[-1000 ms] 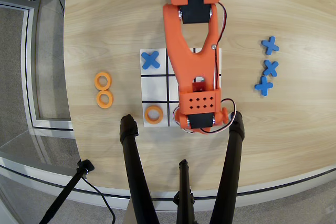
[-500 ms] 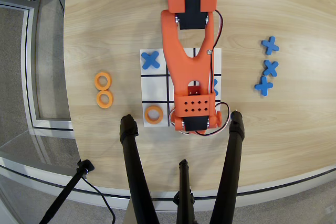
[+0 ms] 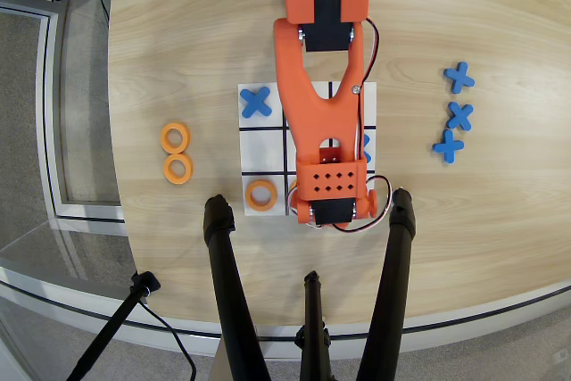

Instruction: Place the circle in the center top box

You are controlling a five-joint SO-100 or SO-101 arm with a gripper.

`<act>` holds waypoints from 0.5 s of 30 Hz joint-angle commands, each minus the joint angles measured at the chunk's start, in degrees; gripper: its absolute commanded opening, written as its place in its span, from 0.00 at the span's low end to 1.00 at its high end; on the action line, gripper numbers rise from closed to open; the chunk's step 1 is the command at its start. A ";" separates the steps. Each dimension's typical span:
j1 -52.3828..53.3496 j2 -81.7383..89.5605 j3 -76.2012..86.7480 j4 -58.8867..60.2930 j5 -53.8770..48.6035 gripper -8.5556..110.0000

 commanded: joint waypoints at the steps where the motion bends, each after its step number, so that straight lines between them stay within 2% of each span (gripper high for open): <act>1: -0.18 0.09 -2.64 0.00 0.09 0.10; 7: -0.26 0.09 -2.72 0.09 0.00 0.11; 11: 0.09 0.53 -2.90 0.09 -0.26 0.18; 15: 0.09 0.62 -5.01 0.88 0.09 0.18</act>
